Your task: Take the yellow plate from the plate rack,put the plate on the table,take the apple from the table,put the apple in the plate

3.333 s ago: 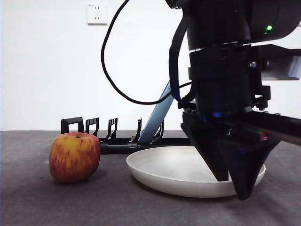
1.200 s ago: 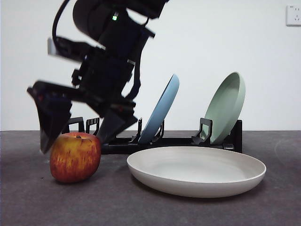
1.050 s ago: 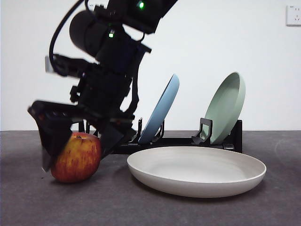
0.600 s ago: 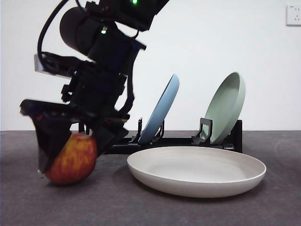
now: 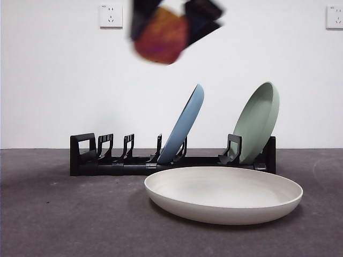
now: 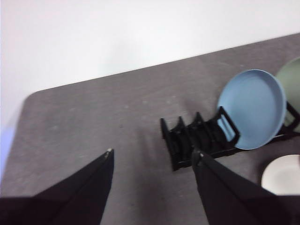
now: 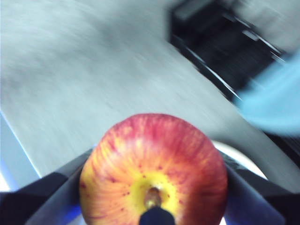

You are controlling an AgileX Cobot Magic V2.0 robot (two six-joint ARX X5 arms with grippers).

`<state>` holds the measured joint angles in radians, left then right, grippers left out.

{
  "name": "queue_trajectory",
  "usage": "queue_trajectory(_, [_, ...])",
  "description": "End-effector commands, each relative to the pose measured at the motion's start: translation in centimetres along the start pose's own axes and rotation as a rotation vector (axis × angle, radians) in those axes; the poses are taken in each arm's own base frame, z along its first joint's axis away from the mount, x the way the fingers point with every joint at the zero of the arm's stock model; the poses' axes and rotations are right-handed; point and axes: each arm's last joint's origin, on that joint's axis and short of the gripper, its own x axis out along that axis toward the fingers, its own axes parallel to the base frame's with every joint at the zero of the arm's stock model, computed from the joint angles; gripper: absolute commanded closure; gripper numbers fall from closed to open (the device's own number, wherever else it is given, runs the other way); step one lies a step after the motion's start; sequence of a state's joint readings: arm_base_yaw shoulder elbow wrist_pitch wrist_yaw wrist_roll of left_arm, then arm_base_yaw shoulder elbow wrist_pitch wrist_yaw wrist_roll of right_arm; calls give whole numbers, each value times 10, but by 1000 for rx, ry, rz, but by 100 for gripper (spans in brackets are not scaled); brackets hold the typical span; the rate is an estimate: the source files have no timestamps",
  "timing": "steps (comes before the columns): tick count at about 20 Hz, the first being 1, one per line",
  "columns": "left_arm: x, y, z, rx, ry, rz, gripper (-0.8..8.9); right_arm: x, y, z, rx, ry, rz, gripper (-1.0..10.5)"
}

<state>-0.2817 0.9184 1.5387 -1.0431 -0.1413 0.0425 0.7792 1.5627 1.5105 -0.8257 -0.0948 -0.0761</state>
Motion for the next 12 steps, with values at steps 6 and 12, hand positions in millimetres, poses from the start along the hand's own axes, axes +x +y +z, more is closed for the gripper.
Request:
queue_trajectory(6, [56, -12, 13, 15, 57, -180, 534, -29, -56, -39, 226, 240, -95, 958])
queue_trajectory(12, [75, -16, 14, 16, 96, -227, 534, 7, -69, -66, 329, 239, -118, 958])
